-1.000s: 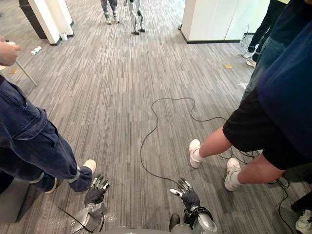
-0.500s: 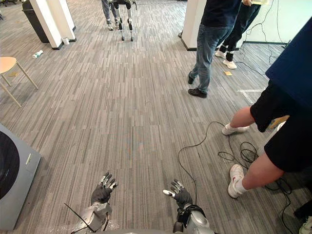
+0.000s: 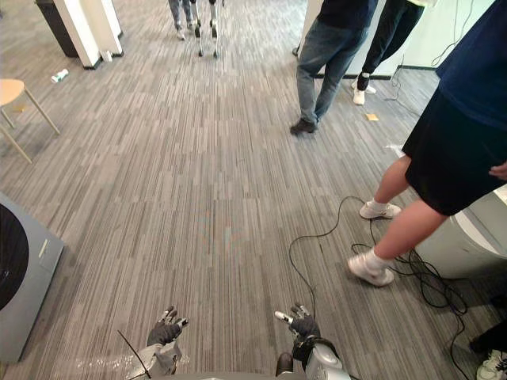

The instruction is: Organize washtable

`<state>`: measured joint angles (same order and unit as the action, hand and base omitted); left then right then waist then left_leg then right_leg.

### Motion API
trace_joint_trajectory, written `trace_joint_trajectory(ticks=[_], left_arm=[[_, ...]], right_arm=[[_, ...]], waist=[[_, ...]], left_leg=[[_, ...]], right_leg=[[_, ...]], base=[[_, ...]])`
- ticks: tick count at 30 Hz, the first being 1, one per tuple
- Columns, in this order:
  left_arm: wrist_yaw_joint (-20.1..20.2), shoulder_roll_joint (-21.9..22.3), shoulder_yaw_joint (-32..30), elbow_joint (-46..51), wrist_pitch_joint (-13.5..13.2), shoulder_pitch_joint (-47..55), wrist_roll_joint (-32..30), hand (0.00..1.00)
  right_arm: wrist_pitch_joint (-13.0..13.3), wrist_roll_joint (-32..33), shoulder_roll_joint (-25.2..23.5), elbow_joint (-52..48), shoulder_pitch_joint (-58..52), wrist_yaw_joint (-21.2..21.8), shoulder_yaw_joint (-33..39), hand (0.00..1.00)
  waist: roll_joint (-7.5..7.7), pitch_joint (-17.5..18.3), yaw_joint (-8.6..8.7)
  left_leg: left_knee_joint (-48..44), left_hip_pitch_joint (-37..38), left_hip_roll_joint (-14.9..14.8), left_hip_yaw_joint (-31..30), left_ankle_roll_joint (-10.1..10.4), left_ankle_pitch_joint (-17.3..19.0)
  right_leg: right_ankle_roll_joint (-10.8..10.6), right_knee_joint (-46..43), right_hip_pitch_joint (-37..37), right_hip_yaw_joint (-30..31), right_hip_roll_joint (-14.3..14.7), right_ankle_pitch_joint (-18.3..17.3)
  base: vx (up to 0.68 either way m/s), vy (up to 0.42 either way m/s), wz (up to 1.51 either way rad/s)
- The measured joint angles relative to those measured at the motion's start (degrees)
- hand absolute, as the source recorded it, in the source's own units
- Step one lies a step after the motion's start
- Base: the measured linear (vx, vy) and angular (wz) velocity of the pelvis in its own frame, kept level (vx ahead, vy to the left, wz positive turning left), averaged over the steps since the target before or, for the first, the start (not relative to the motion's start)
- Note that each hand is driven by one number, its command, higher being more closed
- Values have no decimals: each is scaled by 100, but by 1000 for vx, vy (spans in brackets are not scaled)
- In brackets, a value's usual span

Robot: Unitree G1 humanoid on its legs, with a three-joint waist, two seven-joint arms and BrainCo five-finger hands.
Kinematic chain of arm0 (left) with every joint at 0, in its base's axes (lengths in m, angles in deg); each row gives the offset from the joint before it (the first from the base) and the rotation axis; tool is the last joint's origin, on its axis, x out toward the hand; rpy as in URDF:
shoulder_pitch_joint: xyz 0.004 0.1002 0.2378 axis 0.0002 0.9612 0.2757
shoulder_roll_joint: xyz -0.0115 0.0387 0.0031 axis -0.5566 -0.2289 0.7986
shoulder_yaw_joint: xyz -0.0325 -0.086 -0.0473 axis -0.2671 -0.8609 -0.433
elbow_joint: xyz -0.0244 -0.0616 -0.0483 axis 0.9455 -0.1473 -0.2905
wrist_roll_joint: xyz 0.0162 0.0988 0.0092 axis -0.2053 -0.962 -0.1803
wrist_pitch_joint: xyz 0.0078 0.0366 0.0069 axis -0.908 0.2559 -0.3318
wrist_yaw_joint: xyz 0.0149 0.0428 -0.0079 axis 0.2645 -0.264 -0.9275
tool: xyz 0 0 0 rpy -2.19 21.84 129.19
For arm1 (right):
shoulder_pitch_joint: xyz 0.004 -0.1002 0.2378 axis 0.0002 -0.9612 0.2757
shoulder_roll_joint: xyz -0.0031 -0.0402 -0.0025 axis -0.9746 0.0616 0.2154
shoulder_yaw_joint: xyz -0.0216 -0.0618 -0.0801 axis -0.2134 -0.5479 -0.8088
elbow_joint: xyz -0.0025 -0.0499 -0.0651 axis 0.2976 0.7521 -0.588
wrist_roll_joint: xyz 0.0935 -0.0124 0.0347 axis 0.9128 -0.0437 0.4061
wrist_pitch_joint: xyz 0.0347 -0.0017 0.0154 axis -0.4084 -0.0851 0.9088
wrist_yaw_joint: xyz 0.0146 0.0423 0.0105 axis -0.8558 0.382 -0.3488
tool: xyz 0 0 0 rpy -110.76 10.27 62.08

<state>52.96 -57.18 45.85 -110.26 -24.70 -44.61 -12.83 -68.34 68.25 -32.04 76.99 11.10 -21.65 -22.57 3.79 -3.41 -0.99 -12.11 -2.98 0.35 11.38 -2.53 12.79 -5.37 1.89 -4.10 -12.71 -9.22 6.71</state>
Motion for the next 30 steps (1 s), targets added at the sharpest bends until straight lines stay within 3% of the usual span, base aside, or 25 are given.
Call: trace_joint_trajectory(ticks=[2, 4, 5, 7, 10, 12, 14, 15, 16, 17, 18, 19, 20, 22, 23, 25, 26, 28, 29, 30], left_arm=[[-3, -1, 33, 14, 1, -40, -8, 0], [-15, -57, 46, 45, 2, -44, -11, 0], [-66, -94, 48, 176, 4, -46, -10, 0], [-102, -199, 87, 296, 5, -82, -9, 0], [-98, -278, 241, 391, -1, -368, -9, 0], [-86, -213, 323, 470, -1, -541, -11, 0], [-74, -158, 391, 629, -16, -574, -15, 0], [-56, -142, 555, 690, -61, -534, -22, 0], [38, -112, 658, 771, -69, -529, -73, 0], [75, -64, 683, 776, -74, -545, -122, 0], [131, 23, 687, 948, -73, -489, -145, 0], [177, 117, 667, 993, -69, -430, -133, 0], [179, 163, 667, 998, -65, -382, -130, 0], [242, 234, 677, 1057, -49, -329, -116, 0], [272, 219, 670, 1171, -47, -322, -122, 0], [279, 194, 673, 1417, -49, -306, -122, 0], [283, 172, 673, 1626, -59, -298, -119, 0], [298, 147, 672, 1810, -98, -311, -117, 0], [293, 192, 672, 1870, -99, -288, -117, 0], [291, 235, 672, 1882, -100, -157, -117, 0]], right_arm=[[43, 38, 25, -76, 83, -6, 44, 0], [41, 41, 6, -88, 46, 3, 18, 0], [38, 98, -47, -133, 46, 17, -33, 0], [34, 227, -70, -151, 7, 25, -62, 0], [33, 325, -47, -256, -2, 20, -85, 0], [33, 322, 3, -316, -22, 25, -95, 0], [32, 302, 32, -380, -75, 24, -93, 0], [28, 262, 86, -509, -186, 28, -119, 0], [52, 251, 108, -594, -265, 45, -130, 0], [54, 233, 135, -574, -248, 47, -125, 0], [57, 208, 192, -607, -148, 51, -135, 0], [55, 206, 269, -654, -52, 56, -196, 0], [57, 206, 295, -709, -46, 58, -229, 0], [84, 210, 320, -760, 3, 56, -236, 0], [113, 213, 323, -794, 24, 30, -191, 0], [181, 230, 334, -826, 112, 24, -175, 0], [195, 278, 333, -858, 169, 22, -174, 0], [212, 300, 354, -1049, 202, 27, -178, 0], [224, 292, 416, -1066, 196, 28, -183, 0], [221, 272, 477, -1071, 173, 31, -202, 0]], waist=[[-61, -186, -1], [-50, -291, -16], [84, -420, -21], [-37, -600, 7], [-105, -801, 41], [-158, -900, 103], [-166, -889, 248], [-269, -827, 325], [-260, -773, 354], [-376, -783, 323], [-588, -774, 271], [-678, -785, 231], [-712, -787, 179], [-783, -823, 21], [-661, -898, 9], [-616, -913, 3], [-523, -941, -11], [-399, -1010, -88], [-519, -957, -174], [-690, -861, -253]], left_leg=[[-329, -74, 30, 15, -80, 278], [-466, -70, 104, 31, -121, 425], [-534, 2, 142, 29, -224, 511], [-580, 91, 27, 2, -313, 565], [-442, 255, -128, -55, -250, 662], [-98, 642, -178, -116, -19, 732], [237, 1044, -184, -351, 149, 791], [230, 1218, -343, -452, 402, 917], [-338, 1094, -516, -502, 512, 975], [-852, 911, -678, -473, 534, 977], [-2058, 363, -1038, -345, 835, 669], [-3233, -129, -1257, -247, 539, -300], [-3736, -318, -1391, -253, 436, -779], [-5358, -833, -1735, -310, 226, -625], [-5712, -1114, -1712, -331, 186, -479], [-5533, -1554, -1552, -336, 189, -312], [-5042, -1972, -1391, -286, 264, -238], [-3606, -2396, -1063, -159, 343, -254], [-2241, -2454, -907, -159, 560, -455], [-901, -2416, -910, -195, 566, -1092]], right_leg=[[-85, -1027, -399, 14, -201, -539], [92, -1824, -719, 20, -427, -872], [141, -2704, -1076, 21, -598, -967], [160, -3313, -1569, 20, -484, -1279], [75, -2443, -1832, -16, -171, -1247], [-23, -1338, -1824, -100, 83, -856], [52, -1008, -1865, -49, 177, -725], [320, -1313, -1962, 57, 304, -553], [478, -1705, -1925, 32, 313, -111], [472, -1929, -1923, -25, 368, -249], [677, -2117, -1840, -188, 517, -483], [769, -2132, -1564, -248, 585, -726], [809, -2030, -1331, -236, 635, -804], [961, -1649, -399, -107, 852, -959], [1020, -1446, 104, -58, 859, -1002], [1117, -1209, 585, 44, 795, -1068], [1053, -1071, 847, 55, 702, -1212], [655, -897, 1215, 67, 470, -1614], [351, -778, 1407, 83, 436, -1822], [160, -724, 1633, 221, 478, -2061]], base=[[-58, 87, -1], [22, 99, -5], [89, 54, -10], [174, 20, -11], [223, -24, -6], [457, -100, 18], [593, -176, 64], [634, -248, 105], [755, -323, 95], [665, -324, 63], [681, -373, 23], [699, -365, 12], [677, -322, -9], [702, -250, -27], [500, -139, -15], [456, -61, -2], [653, -20, -7], [534, 35, -25], [708, 172, -54], [735, 206, -61]])
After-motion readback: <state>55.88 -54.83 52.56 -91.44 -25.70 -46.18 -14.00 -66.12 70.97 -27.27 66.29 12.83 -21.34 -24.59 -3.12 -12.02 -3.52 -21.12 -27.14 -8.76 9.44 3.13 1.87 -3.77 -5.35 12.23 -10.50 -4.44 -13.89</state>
